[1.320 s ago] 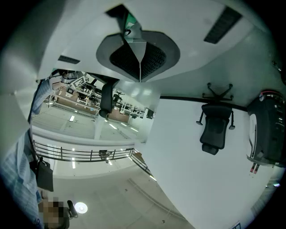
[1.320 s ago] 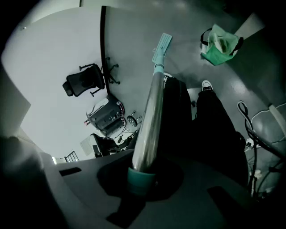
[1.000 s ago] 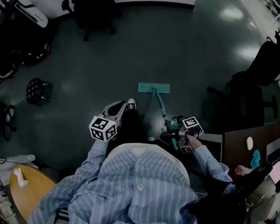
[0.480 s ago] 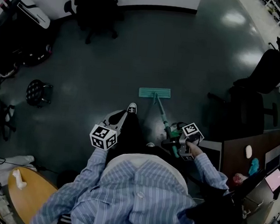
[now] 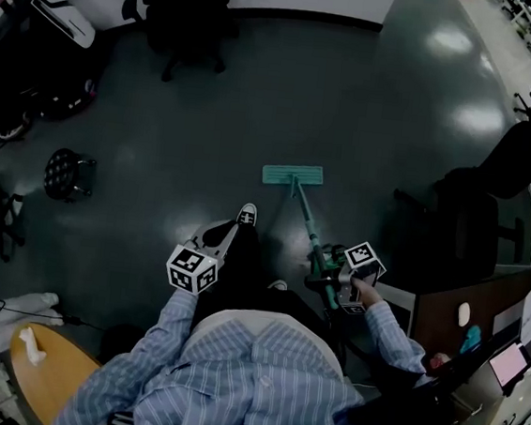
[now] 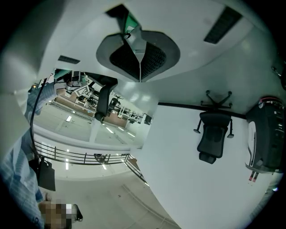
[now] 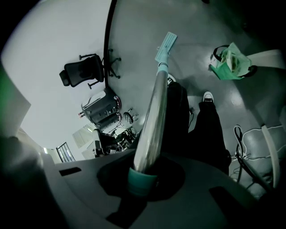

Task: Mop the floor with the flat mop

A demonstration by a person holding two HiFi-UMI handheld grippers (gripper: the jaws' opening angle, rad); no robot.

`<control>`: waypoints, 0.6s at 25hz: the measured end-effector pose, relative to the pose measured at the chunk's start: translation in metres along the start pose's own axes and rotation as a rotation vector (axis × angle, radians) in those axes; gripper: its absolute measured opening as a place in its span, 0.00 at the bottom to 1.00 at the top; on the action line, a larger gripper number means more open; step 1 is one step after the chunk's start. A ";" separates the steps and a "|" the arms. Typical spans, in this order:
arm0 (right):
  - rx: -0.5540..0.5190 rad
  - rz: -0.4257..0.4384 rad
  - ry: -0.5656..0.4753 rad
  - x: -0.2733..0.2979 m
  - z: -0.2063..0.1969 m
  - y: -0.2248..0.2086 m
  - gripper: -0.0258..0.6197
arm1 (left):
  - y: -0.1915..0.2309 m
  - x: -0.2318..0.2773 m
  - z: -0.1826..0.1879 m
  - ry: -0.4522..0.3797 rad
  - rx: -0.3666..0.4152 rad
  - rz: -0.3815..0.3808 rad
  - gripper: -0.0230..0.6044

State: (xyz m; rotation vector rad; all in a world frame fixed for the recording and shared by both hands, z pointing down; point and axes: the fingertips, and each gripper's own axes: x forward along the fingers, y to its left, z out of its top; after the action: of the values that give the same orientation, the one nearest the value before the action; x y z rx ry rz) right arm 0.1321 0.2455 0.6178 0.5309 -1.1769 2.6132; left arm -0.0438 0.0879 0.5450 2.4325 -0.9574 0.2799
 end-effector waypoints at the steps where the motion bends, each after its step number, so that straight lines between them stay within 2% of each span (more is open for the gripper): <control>1: 0.001 -0.006 -0.001 -0.002 0.007 0.004 0.08 | 0.004 0.006 0.003 0.003 -0.002 -0.002 0.05; 8: 0.005 -0.007 -0.008 -0.003 0.066 0.051 0.08 | 0.043 0.044 0.036 0.006 -0.019 0.003 0.05; 15: 0.006 -0.020 -0.030 0.000 0.141 0.111 0.08 | 0.093 0.075 0.065 0.027 -0.046 0.011 0.05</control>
State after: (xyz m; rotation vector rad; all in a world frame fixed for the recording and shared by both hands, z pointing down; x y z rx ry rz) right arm 0.1261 0.0670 0.6296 0.5825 -1.1665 2.6019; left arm -0.0522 -0.0478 0.5527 2.3768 -0.9562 0.2904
